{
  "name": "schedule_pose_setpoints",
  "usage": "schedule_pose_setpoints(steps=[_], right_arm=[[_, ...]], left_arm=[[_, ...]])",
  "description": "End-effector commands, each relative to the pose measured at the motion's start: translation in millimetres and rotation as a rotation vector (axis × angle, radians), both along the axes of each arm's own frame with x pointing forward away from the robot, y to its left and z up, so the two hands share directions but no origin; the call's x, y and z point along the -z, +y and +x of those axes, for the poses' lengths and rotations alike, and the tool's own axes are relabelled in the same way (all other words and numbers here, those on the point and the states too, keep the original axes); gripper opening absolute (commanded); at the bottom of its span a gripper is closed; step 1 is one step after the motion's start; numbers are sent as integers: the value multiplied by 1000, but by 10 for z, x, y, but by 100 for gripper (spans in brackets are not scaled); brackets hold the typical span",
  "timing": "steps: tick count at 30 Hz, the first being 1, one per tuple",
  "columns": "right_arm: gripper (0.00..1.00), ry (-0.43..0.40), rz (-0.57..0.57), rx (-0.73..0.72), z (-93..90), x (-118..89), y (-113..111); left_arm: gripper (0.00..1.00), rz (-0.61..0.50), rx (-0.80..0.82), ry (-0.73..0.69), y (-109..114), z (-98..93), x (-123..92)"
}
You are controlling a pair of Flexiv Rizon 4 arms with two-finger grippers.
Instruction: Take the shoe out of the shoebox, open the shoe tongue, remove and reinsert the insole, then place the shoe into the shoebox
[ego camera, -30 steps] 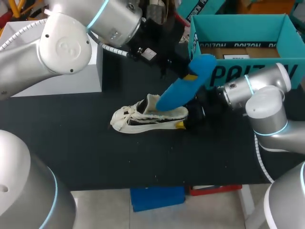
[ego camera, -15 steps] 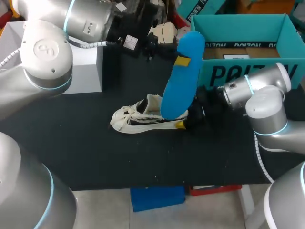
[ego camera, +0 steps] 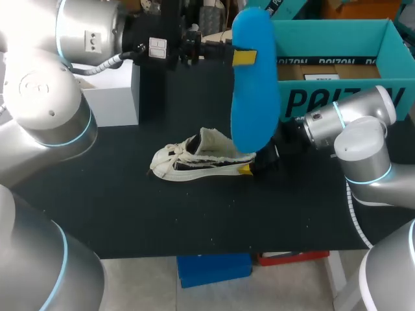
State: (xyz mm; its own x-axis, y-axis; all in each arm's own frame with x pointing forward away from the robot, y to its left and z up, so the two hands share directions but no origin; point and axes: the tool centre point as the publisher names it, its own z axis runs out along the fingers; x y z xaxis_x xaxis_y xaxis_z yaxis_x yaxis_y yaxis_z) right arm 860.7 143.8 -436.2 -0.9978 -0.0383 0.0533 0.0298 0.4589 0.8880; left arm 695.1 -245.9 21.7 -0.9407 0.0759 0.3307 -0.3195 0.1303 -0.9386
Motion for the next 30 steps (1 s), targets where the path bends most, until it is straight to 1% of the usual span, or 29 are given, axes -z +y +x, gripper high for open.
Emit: schedule_pose_setpoints(steps=[1, 5, 7, 8, 10, 12, 13, 15, 20, 27, 28, 29, 30], right_arm=[[0, 0, 0, 1, -7, 16, -2], [0, 0, 0, 1, -7, 16, -2], [0, 0, 0, 1, -7, 16, -2], [0, 0, 0, 1, -7, 16, -2], [0, 0, 0, 1, -7, 16, -2], [0, 0, 0, 1, -7, 16, -2], [0, 0, 0, 1, -7, 16, -2], [0, 0, 0, 1, -7, 16, -2], [0, 0, 0, 1, -7, 16, -2], [0, 0, 0, 1, -7, 16, -2], [2, 0, 0, 1, -7, 16, -2], [27, -1, -5, -2, -14, 4, -12], [45, -1, -24, -8, -18, -19, -26]], left_arm=[[0, 21, 14, -28, 14, -59, -216], [0, 9, 49, -54, -2, -145, -422], [0, 18, 57, -89, -17, -189, -500], [0, -1, 77, -72, -25, -208, -542], [0, 6, 79, -102, -39, -228, -599], [0, -15, 96, -89, -55, -266, -645], [0, -9, 99, -105, -63, -285, -661], [0, -29, 116, -92, -81, -329, -694], [0, -39, 128, -102, -111, -404, -741], [0, -50, 129, -93, -114, -414, -744], [0, -50, 129, -93, -114, -414, -744], [0, -50, 129, -93, -114, -414, -744], [0, -50, 129, -93, -114, -414, -744]])
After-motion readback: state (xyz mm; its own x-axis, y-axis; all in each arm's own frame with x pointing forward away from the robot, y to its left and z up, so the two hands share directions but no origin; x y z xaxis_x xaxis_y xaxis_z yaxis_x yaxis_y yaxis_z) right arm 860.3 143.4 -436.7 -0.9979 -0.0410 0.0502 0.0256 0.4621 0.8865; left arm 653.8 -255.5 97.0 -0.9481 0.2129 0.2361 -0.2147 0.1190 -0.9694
